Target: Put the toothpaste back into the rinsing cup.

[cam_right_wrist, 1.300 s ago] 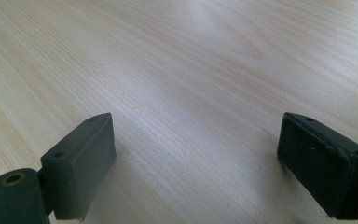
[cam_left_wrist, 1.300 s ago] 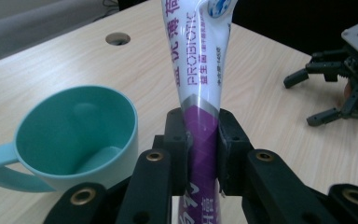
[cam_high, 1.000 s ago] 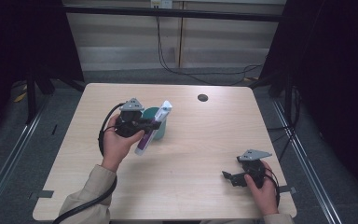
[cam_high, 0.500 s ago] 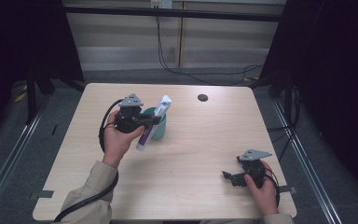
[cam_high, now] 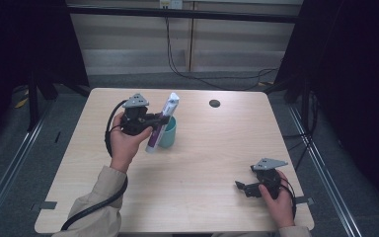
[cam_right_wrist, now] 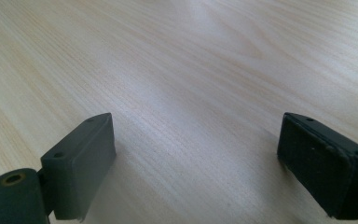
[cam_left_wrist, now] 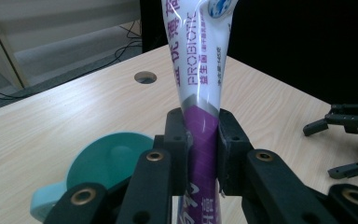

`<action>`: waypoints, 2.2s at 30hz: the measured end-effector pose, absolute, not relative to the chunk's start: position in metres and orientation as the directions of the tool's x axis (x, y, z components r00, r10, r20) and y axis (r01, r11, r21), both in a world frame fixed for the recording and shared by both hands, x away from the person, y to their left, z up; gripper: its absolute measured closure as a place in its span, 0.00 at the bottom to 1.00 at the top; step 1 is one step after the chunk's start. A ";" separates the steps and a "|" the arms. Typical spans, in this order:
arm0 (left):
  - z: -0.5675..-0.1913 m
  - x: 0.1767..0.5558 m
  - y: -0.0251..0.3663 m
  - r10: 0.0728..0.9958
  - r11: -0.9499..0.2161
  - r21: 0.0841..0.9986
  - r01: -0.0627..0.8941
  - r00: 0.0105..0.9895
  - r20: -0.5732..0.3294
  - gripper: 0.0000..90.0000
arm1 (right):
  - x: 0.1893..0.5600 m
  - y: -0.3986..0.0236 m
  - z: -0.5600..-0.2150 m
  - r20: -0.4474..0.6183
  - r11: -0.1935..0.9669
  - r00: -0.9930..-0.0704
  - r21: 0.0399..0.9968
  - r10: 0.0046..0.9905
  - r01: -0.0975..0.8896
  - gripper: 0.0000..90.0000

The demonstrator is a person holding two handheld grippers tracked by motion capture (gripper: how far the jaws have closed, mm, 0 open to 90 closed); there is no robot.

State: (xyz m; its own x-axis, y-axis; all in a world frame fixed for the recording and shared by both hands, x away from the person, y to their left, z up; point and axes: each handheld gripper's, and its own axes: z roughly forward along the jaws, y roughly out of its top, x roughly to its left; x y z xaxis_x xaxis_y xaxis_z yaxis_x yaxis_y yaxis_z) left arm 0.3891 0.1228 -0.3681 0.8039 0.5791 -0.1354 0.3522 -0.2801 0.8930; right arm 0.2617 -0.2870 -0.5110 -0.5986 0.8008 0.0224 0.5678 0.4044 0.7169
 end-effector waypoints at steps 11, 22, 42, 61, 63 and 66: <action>-0.362 0.395 0.120 0.591 -0.248 0.908 0.337 0.795 -0.134 0.86 | 0.262 -0.287 -0.511 0.023 0.404 -0.599 0.717 0.801 0.568 0.12; -0.355 0.401 0.120 0.605 -0.230 0.914 0.333 0.785 -0.134 0.86 | 0.262 -0.287 -0.511 0.022 0.404 -0.598 0.717 0.801 0.568 0.12; -0.345 0.415 0.116 0.619 -0.189 0.929 0.318 0.773 -0.139 0.86 | 0.262 -0.287 -0.511 0.021 0.405 -0.598 0.717 0.801 0.567 0.12; -0.346 0.433 0.111 0.632 -0.168 0.933 0.319 0.761 -0.147 0.86 | 0.262 -0.287 -0.511 0.021 0.405 -0.598 0.717 0.801 0.567 0.12; -0.346 0.435 0.112 0.635 -0.164 0.933 0.321 0.758 -0.149 0.86 | 0.262 -0.287 -0.511 0.021 0.405 -0.598 0.717 0.801 0.567 0.12; -0.347 0.437 0.112 0.639 -0.162 0.934 0.320 0.755 -0.148 0.86 | 0.262 -0.287 -0.511 0.022 0.405 -0.598 0.717 0.801 0.567 0.12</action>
